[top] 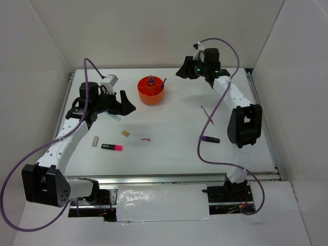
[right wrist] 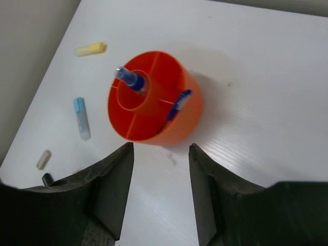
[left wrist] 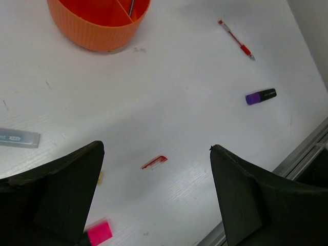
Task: Sort the stationery into containers
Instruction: Place the pen in the storage box, then pick up the pen cap from the center of the board.
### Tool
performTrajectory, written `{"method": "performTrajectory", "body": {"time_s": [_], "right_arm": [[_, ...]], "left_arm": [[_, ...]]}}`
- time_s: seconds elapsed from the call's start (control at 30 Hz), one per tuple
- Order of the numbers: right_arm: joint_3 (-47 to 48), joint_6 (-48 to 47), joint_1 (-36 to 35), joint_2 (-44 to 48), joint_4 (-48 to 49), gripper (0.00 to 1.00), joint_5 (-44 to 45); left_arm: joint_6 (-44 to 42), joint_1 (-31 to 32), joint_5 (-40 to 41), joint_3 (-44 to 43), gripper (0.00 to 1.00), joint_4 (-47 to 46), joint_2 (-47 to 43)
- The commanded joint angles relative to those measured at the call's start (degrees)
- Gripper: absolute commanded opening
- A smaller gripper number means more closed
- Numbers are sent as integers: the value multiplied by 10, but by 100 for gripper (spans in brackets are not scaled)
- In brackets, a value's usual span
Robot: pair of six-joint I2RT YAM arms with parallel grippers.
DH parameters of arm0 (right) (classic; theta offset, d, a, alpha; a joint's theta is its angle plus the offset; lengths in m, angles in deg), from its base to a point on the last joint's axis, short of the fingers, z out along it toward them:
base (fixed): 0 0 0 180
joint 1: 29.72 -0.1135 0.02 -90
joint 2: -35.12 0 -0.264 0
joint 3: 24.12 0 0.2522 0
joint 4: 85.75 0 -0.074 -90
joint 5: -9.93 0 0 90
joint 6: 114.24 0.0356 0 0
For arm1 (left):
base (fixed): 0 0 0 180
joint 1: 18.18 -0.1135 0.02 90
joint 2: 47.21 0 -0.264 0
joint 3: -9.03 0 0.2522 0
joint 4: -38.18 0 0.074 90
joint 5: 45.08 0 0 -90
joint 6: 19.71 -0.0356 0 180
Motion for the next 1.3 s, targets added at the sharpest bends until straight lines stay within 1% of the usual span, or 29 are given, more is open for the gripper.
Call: {"method": "performTrajectory", "body": {"time_s": [0.0,0.03,0.07,0.1,0.13,0.17,0.2,0.23,0.27,0.3,0.37,0.5,0.6,0.77,0.83,0.87,1.0,1.17,1.27], "right_arm": [[-32,-56,65,96,-92,53,-20],[-58,-66,76,117,-106,52,-26],[-72,-79,95,136,-127,51,-36],[-87,-84,104,147,-136,50,-36],[-121,-93,113,160,-141,49,-47],[-138,-95,125,171,-144,49,-55],[-157,-95,131,196,-144,49,-62],[-190,-94,131,209,-144,49,-76],[-207,-94,148,220,-141,48,-82],[-222,-92,151,241,-141,48,-90],[-258,-94,154,259,-141,48,-102],[-297,-103,148,296,-151,47,-112],[-325,-106,148,314,-151,46,-120],[-335,-107,148,323,-155,46,-130],[-336,-108,149,323,-156,45,-130],[-336,-109,149,322,-157,45,-131],[-336,-110,153,321,-158,45,-137],[-336,-111,154,318,-162,44,-141],[-334,-112,154,316,-164,44,-141]], "left_arm": [[-96,25,-34,-16,96,18,0],[-128,38,-42,-30,95,40,21],[-225,62,-63,-40,93,98,48],[-264,75,-66,-53,89,122,63],[-291,87,-54,-59,81,142,78],[-329,111,-38,-64,78,159,96],[-352,124,-21,-76,72,193,134],[-373,134,3,-81,70,211,153],[-408,149,14,-85,68,225,170],[-422,155,24,-87,67,238,196],[-452,167,44,-90,67,245,219],[-489,184,54,-108,64,258,265],[-504,205,77,-110,60,250,284],[-521,217,101,-94,55,224,302],[-530,218,106,-87,50,214,304],[-533,218,105,-79,47,207,304],[-554,216,106,-62,39,187,299],[-574,203,86,-54,35,183,298],[-580,198,80,-53,36,184,301]]}}
